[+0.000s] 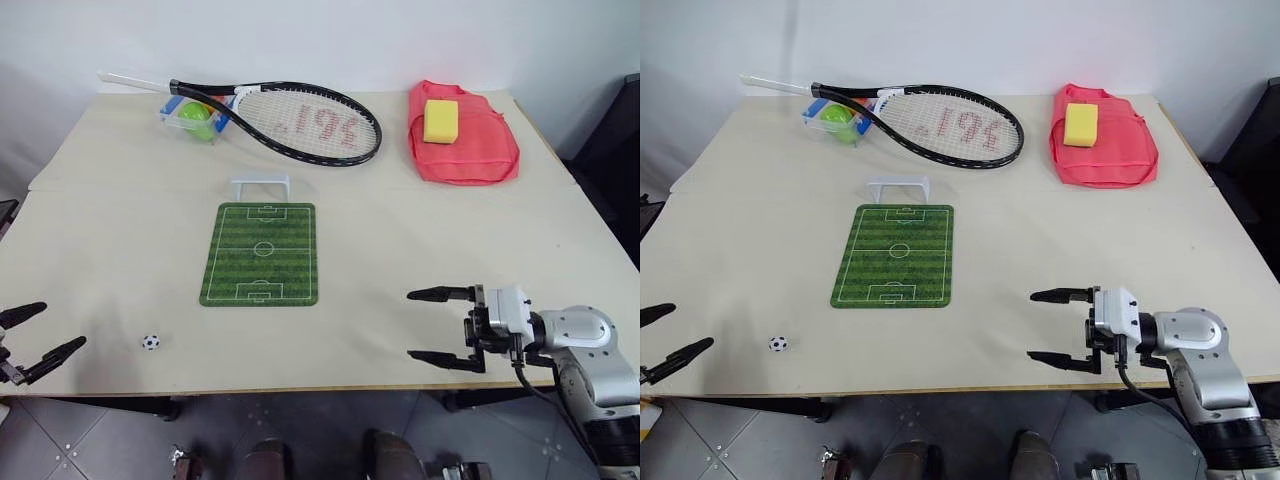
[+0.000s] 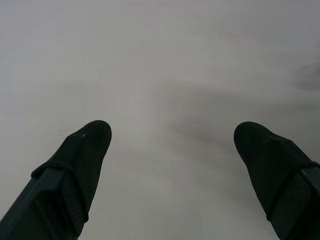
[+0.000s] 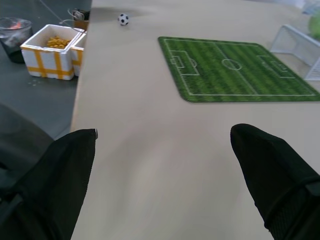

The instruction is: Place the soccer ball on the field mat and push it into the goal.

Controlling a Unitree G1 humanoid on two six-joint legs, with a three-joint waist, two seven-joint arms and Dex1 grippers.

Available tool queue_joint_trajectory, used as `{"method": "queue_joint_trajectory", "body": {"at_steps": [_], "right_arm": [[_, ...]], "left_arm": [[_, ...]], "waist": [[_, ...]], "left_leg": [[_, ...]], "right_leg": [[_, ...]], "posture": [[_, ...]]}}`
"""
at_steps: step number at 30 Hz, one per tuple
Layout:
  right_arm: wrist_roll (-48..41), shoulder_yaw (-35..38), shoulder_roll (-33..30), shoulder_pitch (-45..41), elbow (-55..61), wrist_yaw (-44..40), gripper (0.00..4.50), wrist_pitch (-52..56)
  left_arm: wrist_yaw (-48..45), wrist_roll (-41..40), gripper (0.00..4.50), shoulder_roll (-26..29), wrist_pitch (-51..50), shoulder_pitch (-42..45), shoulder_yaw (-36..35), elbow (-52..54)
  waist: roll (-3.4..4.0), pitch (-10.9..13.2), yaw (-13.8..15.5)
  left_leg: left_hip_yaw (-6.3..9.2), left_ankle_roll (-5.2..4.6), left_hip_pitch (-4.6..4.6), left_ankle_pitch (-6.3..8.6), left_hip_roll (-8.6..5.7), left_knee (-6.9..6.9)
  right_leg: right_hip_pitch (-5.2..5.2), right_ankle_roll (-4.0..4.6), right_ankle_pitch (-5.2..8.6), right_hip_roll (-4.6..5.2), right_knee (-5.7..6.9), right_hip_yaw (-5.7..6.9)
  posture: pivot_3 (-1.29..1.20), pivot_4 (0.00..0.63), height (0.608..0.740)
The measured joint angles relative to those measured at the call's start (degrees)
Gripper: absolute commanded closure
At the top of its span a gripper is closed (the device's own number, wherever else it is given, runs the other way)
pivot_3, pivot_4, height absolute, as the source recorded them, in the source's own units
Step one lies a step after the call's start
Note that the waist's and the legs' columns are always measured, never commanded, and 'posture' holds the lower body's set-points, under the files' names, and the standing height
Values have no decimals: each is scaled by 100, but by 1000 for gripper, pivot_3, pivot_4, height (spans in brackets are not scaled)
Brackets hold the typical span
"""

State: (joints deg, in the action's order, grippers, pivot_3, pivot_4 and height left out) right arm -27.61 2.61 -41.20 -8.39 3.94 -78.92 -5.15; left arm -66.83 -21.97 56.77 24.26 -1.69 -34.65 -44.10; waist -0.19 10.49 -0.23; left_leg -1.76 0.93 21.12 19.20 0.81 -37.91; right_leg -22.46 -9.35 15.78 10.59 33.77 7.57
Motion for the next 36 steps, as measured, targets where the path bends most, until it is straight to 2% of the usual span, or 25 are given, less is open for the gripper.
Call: {"method": "queue_joint_trajectory", "body": {"at_steps": [4,8,11,15,25,32,33,36], "right_arm": [[-94,-75,286,-3,4,-127,0,-142],[-880,-78,980,-82,316,-130,0,-13],[-1257,-75,1217,-210,637,-79,0,105],[-1324,-81,1276,-211,706,-178,0,101],[-1113,-123,1300,-218,471,-313,0,-132],[-991,-121,1316,-122,408,-288,0,-285],[-979,-121,1324,-117,408,-278,0,-304],[-948,-121,1327,-37,409,-220,0,-356]], "left_arm": [[-253,-142,47,-41,-209,-32,-1,65],[-950,-361,47,-30,-384,-145,-21,53],[-1401,-361,47,-27,-280,-329,-6,16],[-1674,-382,47,-97,-412,-522,104,274],[-1027,-606,47,-896,-1485,-290,660,2313],[-700,-415,47,-1136,-1612,-216,1096,2282],[-695,-398,429,-1138,-1608,-213,1114,2279],[-610,-366,1176,-1154,-1596,-108,1125,2136]], "waist": [[-4,-2,-3],[-4,-2,-11],[-6,-4,-7],[-7,-4,30],[-9,-6,-9],[-11,-6,4],[-11,-6,5],[-10,-6,15]], "left_leg": [[-5,0,-2,2,4,-6],[-11,1,-3,3,7,-10],[-14,-1,-4,8,10,-13],[-15,-6,-2,13,9,-19],[-23,-5,-8,15,10,-25],[-24,-5,-7,15,11,-30],[-24,-5,-7,15,11,-31],[-24,-5,-8,15,11,-31]], "right_leg": [[-1,2,-1,-2,4,-3],[-4,4,-3,-4,7,-6],[-4,6,-3,-6,8,-6],[-4,6,-3,-5,10,-7],[-5,7,-5,-6,15,-19],[-6,8,-5,-9,15,-20],[-6,8,-5,-9,15,-21],[-6,8,-5,-9,18,-21]], "posture": [[0,150,740],[0,150,740],[0,150,740],[0,150,740],[0,150,740],[0,150,740],[0,150,740],[0,150,740]]}}
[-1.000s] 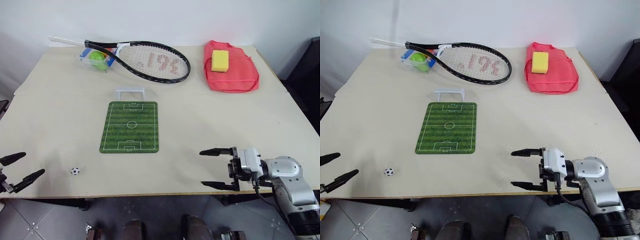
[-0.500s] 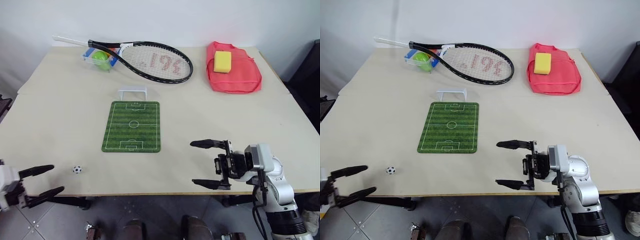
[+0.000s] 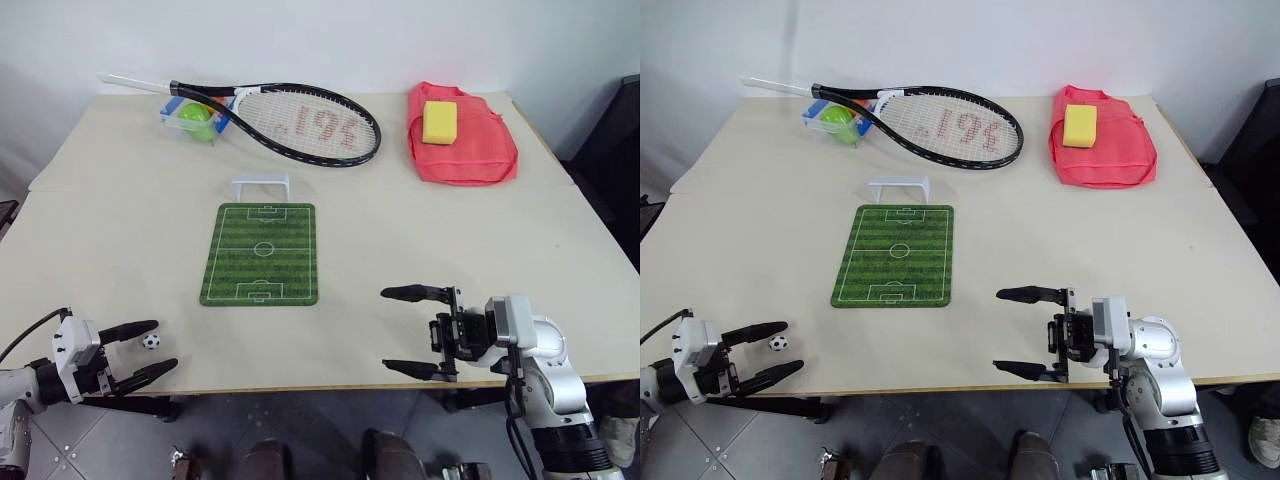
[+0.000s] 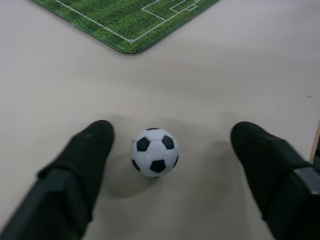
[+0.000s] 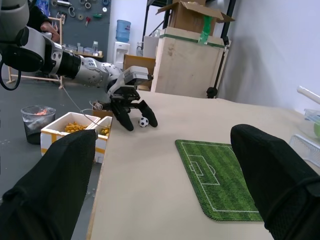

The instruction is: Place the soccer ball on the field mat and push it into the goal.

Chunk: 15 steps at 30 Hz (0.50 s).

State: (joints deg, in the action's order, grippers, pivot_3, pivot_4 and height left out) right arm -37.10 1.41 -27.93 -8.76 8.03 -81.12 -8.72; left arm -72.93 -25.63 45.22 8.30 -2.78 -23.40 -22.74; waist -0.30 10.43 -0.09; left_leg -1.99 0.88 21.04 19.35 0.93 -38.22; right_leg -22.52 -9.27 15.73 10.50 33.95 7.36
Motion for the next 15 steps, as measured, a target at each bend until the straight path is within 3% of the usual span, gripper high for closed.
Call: {"method": "queue_joint_trajectory", "body": {"at_steps": [1,3,8,15], "right_arm": [[3,0,0,35,0,24,0,-1],[8,0,0,54,4,53,0,-4],[21,0,-3,94,31,148,0,-12],[72,1,-19,119,41,192,0,-16]], "left_arm": [[22,-1,1610,-4,9,10,-1,-31],[27,4,1945,-4,12,16,0,-38],[50,18,3564,-6,52,29,35,-40],[155,9,3645,-22,-32,133,116,42]], "waist": [[0,0,-2],[0,0,-4],[0,0,-4],[0,0,2]], "left_leg": [[0,0,0,0,0,0],[-1,0,0,0,-1,-1],[-2,0,-2,0,0,-1],[-2,0,0,0,0,-4]], "right_leg": [[0,0,0,0,-1,0],[0,0,0,0,-1,-1],[0,0,0,0,0,-3],[0,0,0,0,2,-3]], "posture": [[0,150,740],[0,150,740],[0,150,740],[0,150,740]]}}
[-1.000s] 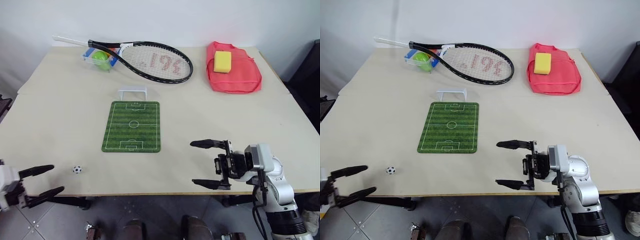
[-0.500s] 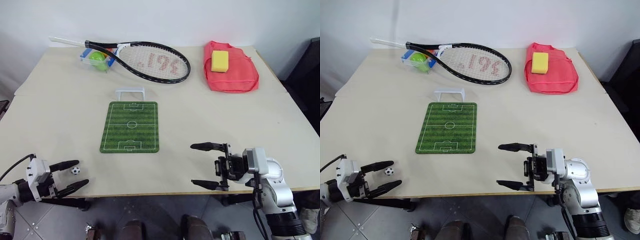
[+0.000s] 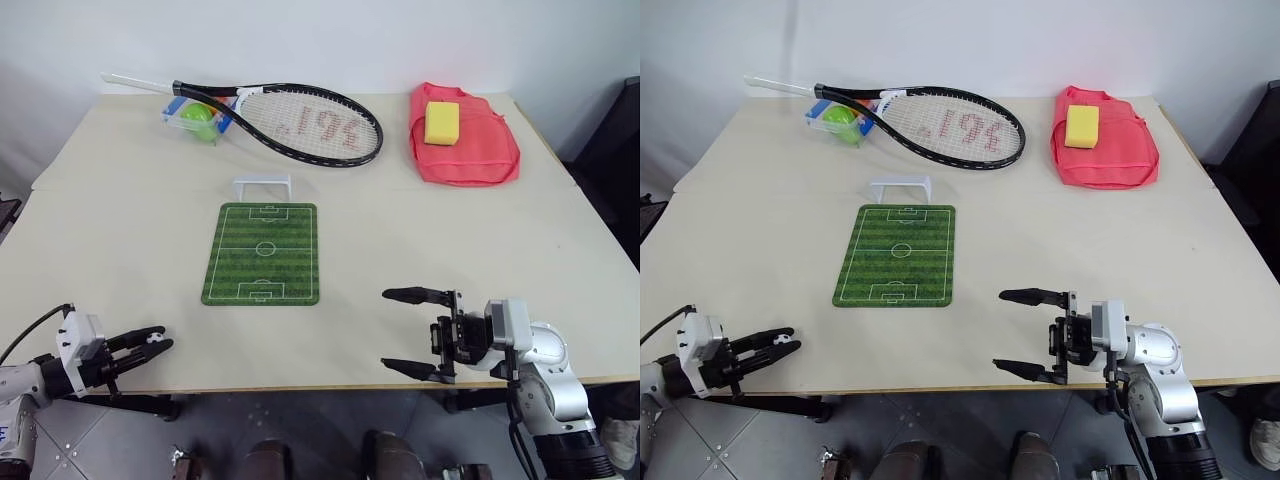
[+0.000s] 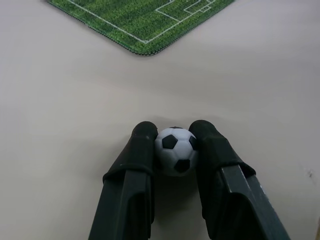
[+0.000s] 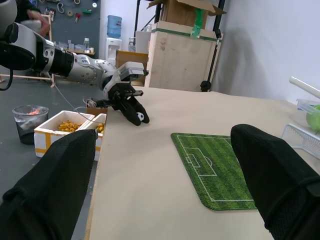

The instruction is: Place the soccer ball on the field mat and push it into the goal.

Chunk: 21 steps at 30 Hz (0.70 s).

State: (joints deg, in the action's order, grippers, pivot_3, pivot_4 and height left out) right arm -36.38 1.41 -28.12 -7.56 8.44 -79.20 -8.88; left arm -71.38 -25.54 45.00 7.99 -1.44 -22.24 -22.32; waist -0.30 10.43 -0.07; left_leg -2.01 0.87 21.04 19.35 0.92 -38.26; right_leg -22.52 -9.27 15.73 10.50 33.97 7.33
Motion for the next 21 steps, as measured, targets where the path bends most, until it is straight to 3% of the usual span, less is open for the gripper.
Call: {"method": "queue_joint_trajectory", "body": {"at_steps": [7,14,21], "right_arm": [[114,422,-164,-63,-442,77,0,-197],[225,781,-297,-42,-670,336,0,-250],[337,856,-304,273,-390,755,0,-240]], "left_arm": [[-9,-325,3645,-71,-894,1442,812,1475],[-115,422,3645,-933,-587,3064,1977,184],[-271,832,3645,-1284,68,3716,2229,-1137]], "waist": [[0,-3,127],[3,-4,97],[2,-3,72]], "left_leg": [[-4,-6,5,5,-2,-42],[-8,-6,11,5,0,-62],[-8,-7,14,5,0,-66]], "right_leg": [[6,1,-12,0,8,-10],[5,0,-14,-6,13,-12],[5,-2,-15,-6,13,-11]], "posture": [[0,150,740],[0,150,740],[0,150,740]]}}
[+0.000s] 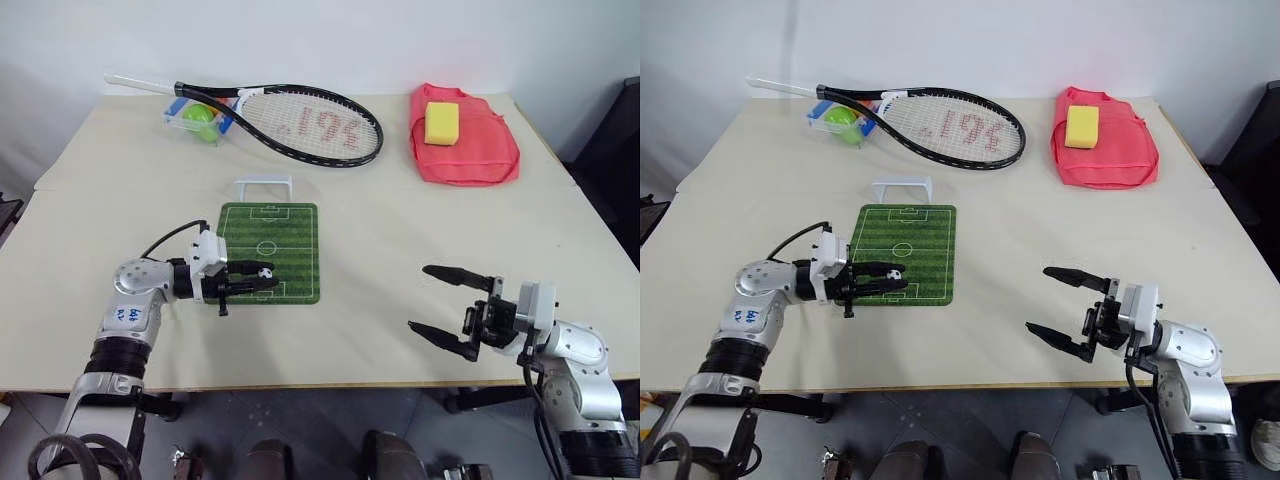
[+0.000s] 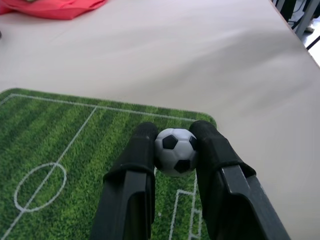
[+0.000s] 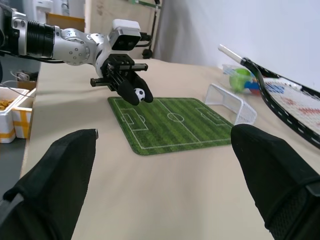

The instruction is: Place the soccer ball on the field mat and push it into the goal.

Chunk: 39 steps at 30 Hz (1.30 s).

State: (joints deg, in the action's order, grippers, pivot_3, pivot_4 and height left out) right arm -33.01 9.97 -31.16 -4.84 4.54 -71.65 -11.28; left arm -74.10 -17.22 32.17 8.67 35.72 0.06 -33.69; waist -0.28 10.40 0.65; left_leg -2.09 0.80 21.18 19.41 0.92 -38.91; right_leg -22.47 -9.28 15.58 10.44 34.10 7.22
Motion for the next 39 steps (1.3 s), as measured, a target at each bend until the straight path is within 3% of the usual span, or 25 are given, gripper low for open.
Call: {"method": "queue_joint_trajectory", "body": {"at_steps": [14,20,31,39], "right_arm": [[95,77,-21,425,676,668,0,21],[95,77,-21,539,743,745,0,32],[94,-71,-18,535,746,747,0,69],[90,-140,-4,485,644,643,0,154]], "left_arm": [[-297,461,3645,-119,828,420,105,-1446],[-304,463,1780,-204,880,451,94,-1529],[-553,173,1780,-108,784,351,-197,-1014],[-833,-464,1780,715,-62,-766,-659,759]], "waist": [[0,0,39],[0,0,63],[0,0,58],[0,0,-34]], "left_leg": [[-1,-5,3,3,-1,-11],[-1,-6,3,3,-1,-11],[-1,-6,3,3,0,-12],[0,-7,2,4,3,-11]], "right_leg": [[1,-5,-6,1,0,-4],[1,-5,-6,0,0,-3],[1,-4,-6,0,0,-4],[0,-4,-6,0,1,-8]], "posture": [[0,150,740],[0,150,740],[0,150,740],[0,150,740]]}}
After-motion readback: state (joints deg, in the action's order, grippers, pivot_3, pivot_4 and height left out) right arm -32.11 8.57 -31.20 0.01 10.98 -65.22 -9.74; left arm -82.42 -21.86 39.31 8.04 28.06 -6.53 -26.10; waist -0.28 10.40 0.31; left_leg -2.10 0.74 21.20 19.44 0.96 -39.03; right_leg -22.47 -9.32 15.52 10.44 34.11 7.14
